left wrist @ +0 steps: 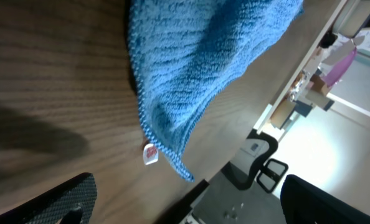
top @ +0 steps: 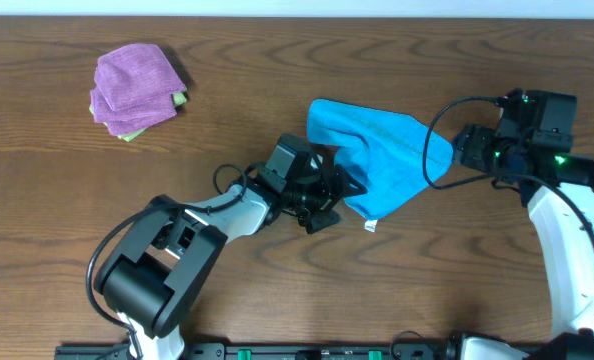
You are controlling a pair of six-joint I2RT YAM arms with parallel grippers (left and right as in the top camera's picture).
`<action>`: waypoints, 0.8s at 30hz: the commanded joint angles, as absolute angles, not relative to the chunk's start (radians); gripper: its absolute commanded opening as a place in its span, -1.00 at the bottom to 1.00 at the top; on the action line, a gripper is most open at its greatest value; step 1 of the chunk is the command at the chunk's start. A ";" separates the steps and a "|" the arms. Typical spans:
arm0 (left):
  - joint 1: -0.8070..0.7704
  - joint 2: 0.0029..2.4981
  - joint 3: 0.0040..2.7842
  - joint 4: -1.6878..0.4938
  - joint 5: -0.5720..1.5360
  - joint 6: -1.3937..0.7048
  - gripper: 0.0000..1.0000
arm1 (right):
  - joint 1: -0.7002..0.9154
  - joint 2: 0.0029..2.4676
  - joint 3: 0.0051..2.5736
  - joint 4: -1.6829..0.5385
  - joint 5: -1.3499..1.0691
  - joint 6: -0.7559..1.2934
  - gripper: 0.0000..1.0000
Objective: Fold the cloth
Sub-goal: 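Reach the left gripper to the blue cloth's left corner and grasp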
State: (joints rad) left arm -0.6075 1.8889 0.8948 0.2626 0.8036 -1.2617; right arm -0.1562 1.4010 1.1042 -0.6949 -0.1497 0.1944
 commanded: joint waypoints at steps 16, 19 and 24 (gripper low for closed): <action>-0.650 1.950 0.906 0.359 0.647 -1.354 0.94 | -0.163 1.409 1.112 -0.700 -0.166 0.205 0.39; -0.651 1.985 0.906 0.399 0.661 -1.393 0.93 | -0.163 1.409 1.112 -0.700 -0.166 0.205 0.39; -0.655 2.032 0.906 0.474 0.691 -1.422 0.98 | -0.163 1.409 1.112 -0.700 -0.166 0.205 0.39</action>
